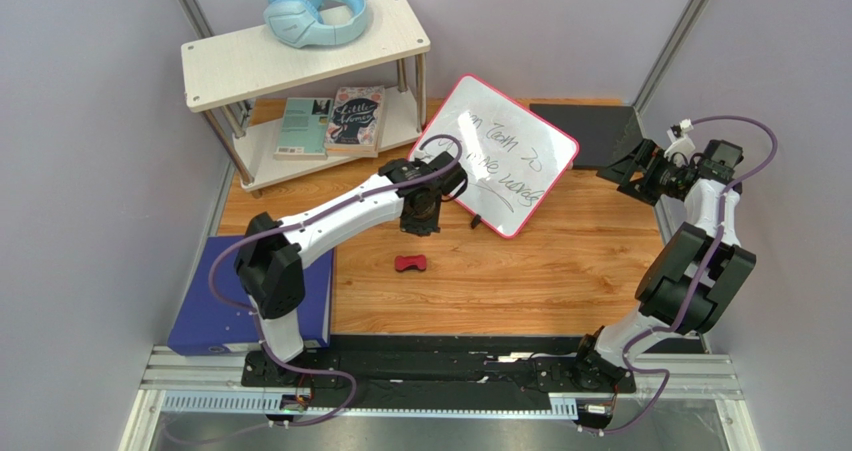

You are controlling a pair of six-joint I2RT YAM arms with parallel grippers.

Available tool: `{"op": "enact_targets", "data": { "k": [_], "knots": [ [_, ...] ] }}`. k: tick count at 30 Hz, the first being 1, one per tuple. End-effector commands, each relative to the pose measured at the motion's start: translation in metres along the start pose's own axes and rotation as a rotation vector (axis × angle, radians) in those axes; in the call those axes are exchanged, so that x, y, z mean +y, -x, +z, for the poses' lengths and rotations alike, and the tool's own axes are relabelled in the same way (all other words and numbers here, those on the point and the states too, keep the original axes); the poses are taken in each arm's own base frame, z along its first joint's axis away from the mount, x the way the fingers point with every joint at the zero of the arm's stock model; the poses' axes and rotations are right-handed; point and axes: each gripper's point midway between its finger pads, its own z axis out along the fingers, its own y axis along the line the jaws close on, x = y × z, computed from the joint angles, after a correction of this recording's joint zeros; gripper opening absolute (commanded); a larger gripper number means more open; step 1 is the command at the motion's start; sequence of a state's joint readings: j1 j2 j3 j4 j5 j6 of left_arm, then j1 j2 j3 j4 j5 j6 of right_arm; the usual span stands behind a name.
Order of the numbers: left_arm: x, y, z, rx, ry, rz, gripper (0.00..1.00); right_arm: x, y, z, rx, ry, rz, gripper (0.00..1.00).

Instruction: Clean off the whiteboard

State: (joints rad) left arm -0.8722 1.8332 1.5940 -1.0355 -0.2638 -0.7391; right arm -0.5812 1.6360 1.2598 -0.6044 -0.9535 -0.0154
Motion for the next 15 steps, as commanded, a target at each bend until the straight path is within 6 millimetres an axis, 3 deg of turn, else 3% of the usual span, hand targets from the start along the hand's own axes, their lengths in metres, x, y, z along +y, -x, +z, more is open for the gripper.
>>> {"op": "enact_targets", "data": {
  "k": [1,3,6,15],
  "knots": [
    [0.059,0.006,-0.004,-0.005,0.177,0.030,0.00,0.001,0.000,0.001,0.002,0.032,-0.001,0.99],
    [0.080,0.000,0.011,0.051,0.230,0.025,0.00,0.001,0.000,0.001,0.004,0.036,-0.002,0.99],
    [0.087,-0.002,0.030,0.088,0.221,0.014,0.00,0.001,-0.001,0.001,0.008,0.036,-0.001,0.99],
    [0.069,-0.008,0.063,0.164,0.179,0.031,0.00,0.002,-0.004,0.002,0.016,0.053,-0.001,0.99]
  ]
}}
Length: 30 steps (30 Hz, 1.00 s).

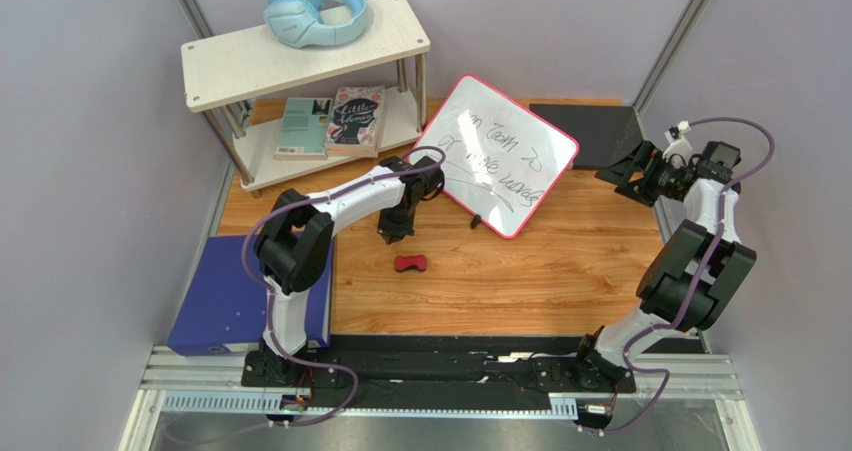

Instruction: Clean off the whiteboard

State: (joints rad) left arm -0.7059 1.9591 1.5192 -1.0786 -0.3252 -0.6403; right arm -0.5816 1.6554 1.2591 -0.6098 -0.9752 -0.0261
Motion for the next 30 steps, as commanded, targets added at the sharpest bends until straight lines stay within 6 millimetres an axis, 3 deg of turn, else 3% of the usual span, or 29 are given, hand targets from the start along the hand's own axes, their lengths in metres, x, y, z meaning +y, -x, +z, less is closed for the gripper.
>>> {"op": "enact_targets", "data": {
  "k": [1,8,14,19,22,24,26,29,30],
  "knots": [
    [-0.018,0.005,-0.001,-0.008,-0.068,0.024,0.00,0.003,-0.001,0.000,0.004,0.032,-0.011,0.99],
    [-0.034,-0.012,0.023,0.095,-0.087,0.067,0.00,0.003,-0.003,0.000,0.013,0.041,-0.006,0.99],
    [-0.051,-0.031,0.031,0.148,-0.112,0.108,0.00,0.003,-0.004,0.001,0.017,0.046,-0.005,0.99],
    [-0.070,-0.060,0.018,0.169,-0.144,0.145,0.00,0.003,-0.004,0.000,0.019,0.047,-0.007,0.99],
    [-0.065,-0.074,0.010,0.168,-0.103,0.138,0.00,0.004,-0.004,0.000,0.018,0.053,-0.012,0.99],
    [-0.053,-0.072,0.008,0.144,-0.054,0.123,0.00,0.004,-0.004,0.000,0.020,0.053,-0.012,0.99],
    [-0.039,-0.067,0.002,0.126,-0.001,0.111,0.05,0.005,-0.004,0.000,0.020,0.057,-0.011,0.99],
    [-0.021,-0.054,-0.009,0.082,0.082,0.097,0.27,0.006,-0.005,0.000,0.021,0.060,-0.011,0.99],
    [-0.012,-0.048,-0.011,0.054,0.129,0.096,0.45,0.006,-0.005,0.000,0.022,0.060,-0.012,0.99]
  ]
}}
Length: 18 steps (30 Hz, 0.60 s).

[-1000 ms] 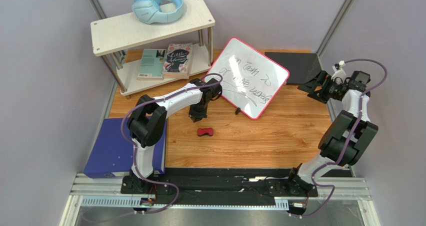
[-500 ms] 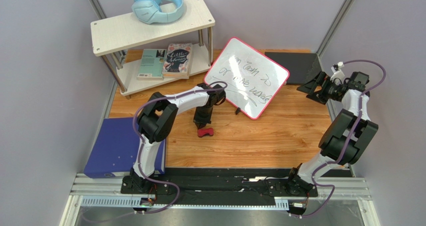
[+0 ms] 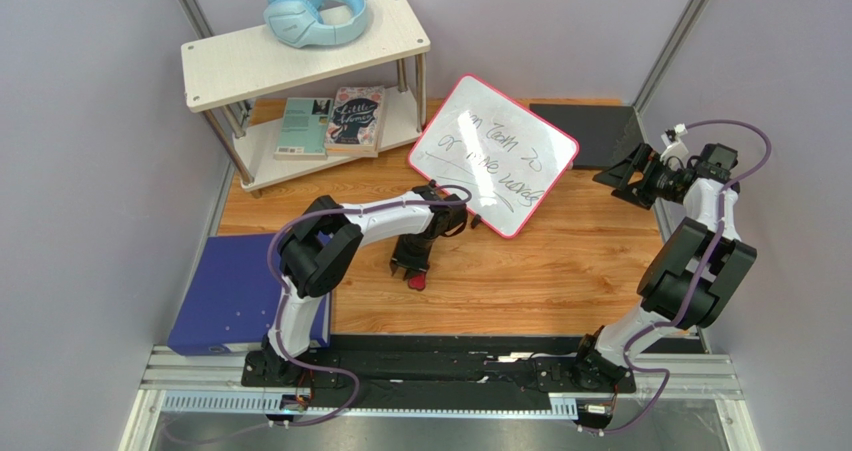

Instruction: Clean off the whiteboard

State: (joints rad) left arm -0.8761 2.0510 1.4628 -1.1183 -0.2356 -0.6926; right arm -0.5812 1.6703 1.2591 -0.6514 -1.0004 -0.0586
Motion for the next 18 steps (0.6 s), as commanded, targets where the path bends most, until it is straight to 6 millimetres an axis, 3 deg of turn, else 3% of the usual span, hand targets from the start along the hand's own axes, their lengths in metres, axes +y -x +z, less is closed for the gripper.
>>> {"op": "enact_targets", "data": {
  "k": [1,3,4,6,13,18],
  "knots": [
    [0.046,0.014,-0.033,-0.084,0.161,-0.074,0.57,0.006,0.004,-0.002,-0.009,0.035,-0.028,0.99],
    [0.054,0.022,-0.043,-0.122,0.198,-0.091,0.77,0.006,0.004,-0.002,-0.008,0.038,-0.030,0.99],
    [0.054,0.023,-0.045,-0.127,0.196,-0.088,0.79,0.007,0.004,-0.002,-0.008,0.040,-0.030,0.99],
    [0.050,0.025,-0.053,-0.143,0.149,-0.086,0.82,0.006,0.003,-0.002,-0.006,0.041,-0.031,0.99],
    [-0.001,0.029,-0.080,-0.253,-0.114,-0.033,0.87,0.005,0.002,-0.001,-0.003,0.043,-0.029,0.99],
    [-0.036,0.024,-0.082,-0.267,-0.207,0.040,0.88,0.004,0.001,-0.001,0.000,0.043,-0.025,0.99]
  ]
}}
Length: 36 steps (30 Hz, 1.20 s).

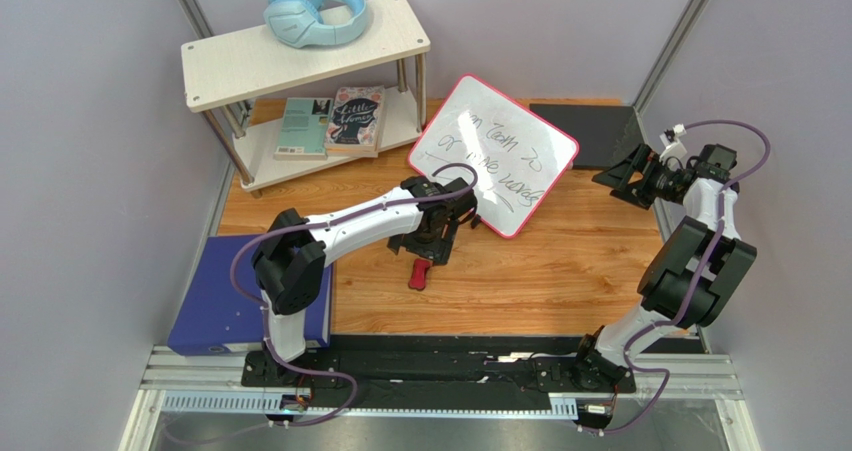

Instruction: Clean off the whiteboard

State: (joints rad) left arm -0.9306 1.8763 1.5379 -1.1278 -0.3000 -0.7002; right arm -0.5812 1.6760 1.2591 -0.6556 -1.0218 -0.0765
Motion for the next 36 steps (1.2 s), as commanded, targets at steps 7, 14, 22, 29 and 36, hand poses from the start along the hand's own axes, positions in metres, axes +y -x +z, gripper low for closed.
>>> {"op": "enact_targets", "data": {
  "k": [7,14,22,29,36],
  "knots": [
    [-0.036,-0.013,0.024,0.044,-0.071,0.051,0.88,0.003,0.002,-0.001,-0.001,0.027,-0.015,0.99],
    [-0.033,-0.020,0.043,0.073,-0.021,0.054,0.84,0.002,0.002,-0.001,0.001,0.029,-0.016,0.99],
    [-0.041,-0.022,0.059,0.095,-0.066,0.031,0.78,0.002,0.001,-0.001,0.004,0.029,-0.016,0.99],
    [-0.031,-0.017,0.059,0.085,-0.091,0.001,0.70,0.001,0.000,0.000,0.007,0.031,-0.012,0.99],
    [-0.027,-0.014,0.055,0.063,-0.118,-0.010,0.58,-0.001,-0.001,0.001,0.013,0.031,-0.008,0.99]
  ]
}}
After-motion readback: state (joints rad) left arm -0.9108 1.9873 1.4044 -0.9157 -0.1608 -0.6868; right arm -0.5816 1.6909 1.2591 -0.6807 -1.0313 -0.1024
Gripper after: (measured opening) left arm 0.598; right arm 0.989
